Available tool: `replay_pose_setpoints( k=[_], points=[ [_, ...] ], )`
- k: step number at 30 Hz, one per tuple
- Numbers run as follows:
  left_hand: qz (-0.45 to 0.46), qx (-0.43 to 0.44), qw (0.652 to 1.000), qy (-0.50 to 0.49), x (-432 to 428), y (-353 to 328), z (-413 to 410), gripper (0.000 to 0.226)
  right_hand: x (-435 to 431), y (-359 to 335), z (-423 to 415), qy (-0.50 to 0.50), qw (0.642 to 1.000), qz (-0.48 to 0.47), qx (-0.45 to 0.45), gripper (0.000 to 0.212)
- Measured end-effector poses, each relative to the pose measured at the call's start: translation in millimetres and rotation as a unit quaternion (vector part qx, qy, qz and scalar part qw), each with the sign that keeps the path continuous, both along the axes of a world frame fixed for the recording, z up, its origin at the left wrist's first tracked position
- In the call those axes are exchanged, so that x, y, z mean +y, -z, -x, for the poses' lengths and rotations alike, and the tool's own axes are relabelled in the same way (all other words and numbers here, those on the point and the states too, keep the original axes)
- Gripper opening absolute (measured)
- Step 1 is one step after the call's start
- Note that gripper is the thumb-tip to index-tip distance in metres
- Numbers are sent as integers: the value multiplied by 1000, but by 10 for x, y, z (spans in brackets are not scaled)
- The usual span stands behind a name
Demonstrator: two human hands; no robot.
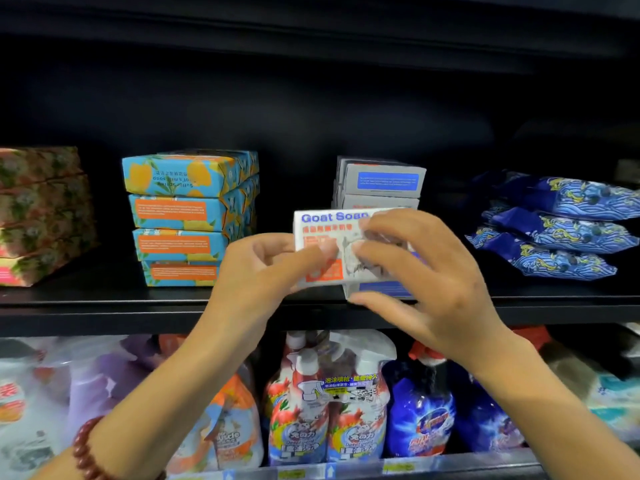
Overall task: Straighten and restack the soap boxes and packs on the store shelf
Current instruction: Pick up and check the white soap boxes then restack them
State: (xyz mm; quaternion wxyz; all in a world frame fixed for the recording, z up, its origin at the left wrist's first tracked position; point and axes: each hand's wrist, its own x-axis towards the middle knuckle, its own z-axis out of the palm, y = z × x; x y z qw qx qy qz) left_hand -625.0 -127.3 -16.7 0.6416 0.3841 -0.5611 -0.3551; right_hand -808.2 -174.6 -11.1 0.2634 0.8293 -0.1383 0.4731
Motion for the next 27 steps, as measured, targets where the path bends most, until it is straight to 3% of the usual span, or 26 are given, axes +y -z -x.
replay_pose_setpoints(
  k=[3,7,10,13,15,19,23,27],
  points=[
    [64,-41,996,-41,40,29,-36,23,65,-119,83,-1,986,-161,-37,64],
    [125,-87,988,-29,62,30,-44,36,71,-265,70,-13,964,-266,-12,60],
    [132,-112,985,-19,67,11,-71,46,79,-265,33,-18,975,-221,5,41],
    [85,-123,989,-13,93,-19,-126,76,66,-166,-9,-2,994,-108,-15,30],
    [52,-108,992,-29,105,-70,-141,82,44,-97,-47,-5,999,-32,-21,24],
    [33,-160,986,-38,107,-150,-166,58,7,-23,-87,-33,999,21,-28,15],
    [33,-212,976,-41,112,-105,-186,66,-32,36,-73,-27,999,34,-22,12],
    [101,-236,963,-80,114,-45,-165,59,-47,45,-64,-14,1000,21,-17,19]
  ],
)
